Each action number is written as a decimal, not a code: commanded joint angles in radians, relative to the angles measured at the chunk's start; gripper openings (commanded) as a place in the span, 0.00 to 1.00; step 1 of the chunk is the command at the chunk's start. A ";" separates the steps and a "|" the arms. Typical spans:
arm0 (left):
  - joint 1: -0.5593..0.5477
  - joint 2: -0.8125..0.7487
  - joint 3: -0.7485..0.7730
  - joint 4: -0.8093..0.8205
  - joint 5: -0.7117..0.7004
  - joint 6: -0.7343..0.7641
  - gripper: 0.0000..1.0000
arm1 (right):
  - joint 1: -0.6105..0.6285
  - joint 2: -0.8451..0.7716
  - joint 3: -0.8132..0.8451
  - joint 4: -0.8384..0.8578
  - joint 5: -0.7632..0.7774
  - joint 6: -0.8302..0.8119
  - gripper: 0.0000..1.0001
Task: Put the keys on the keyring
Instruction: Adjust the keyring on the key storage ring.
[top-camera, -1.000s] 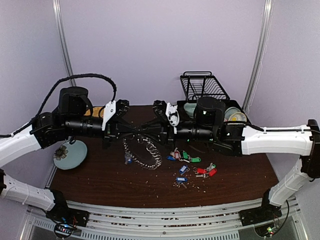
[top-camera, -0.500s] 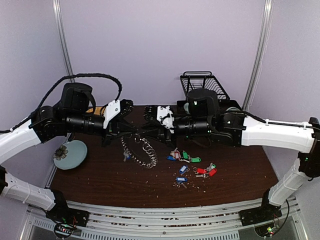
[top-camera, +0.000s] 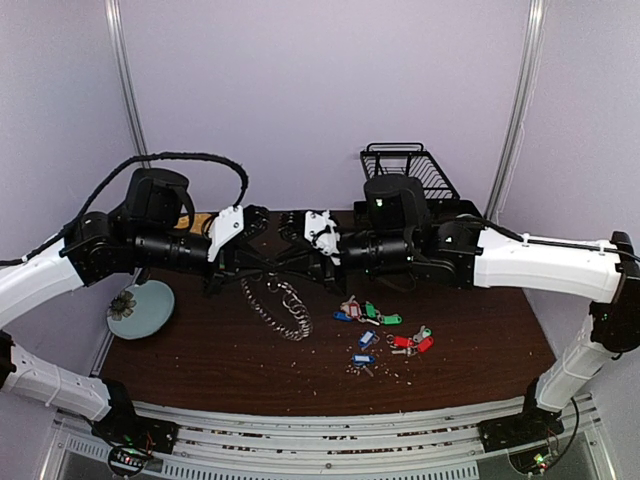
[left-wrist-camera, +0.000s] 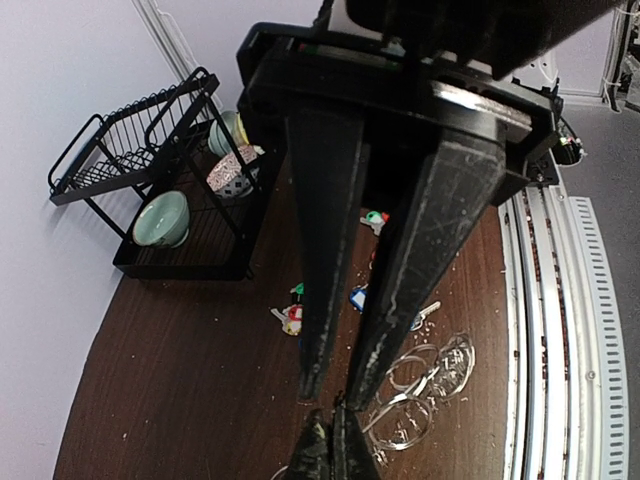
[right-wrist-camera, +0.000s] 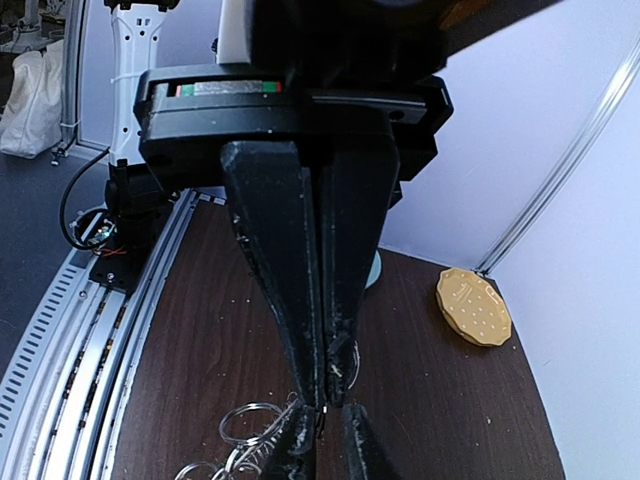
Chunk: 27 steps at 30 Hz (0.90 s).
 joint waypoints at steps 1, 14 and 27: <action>-0.005 -0.005 0.036 0.064 0.020 0.015 0.00 | -0.005 0.023 0.040 -0.028 -0.003 -0.001 0.12; -0.005 -0.019 0.026 0.080 0.000 0.020 0.00 | -0.007 0.031 0.070 -0.117 -0.063 -0.019 0.17; -0.005 -0.027 0.024 0.084 0.040 0.025 0.00 | -0.009 0.050 0.083 -0.094 -0.034 0.011 0.09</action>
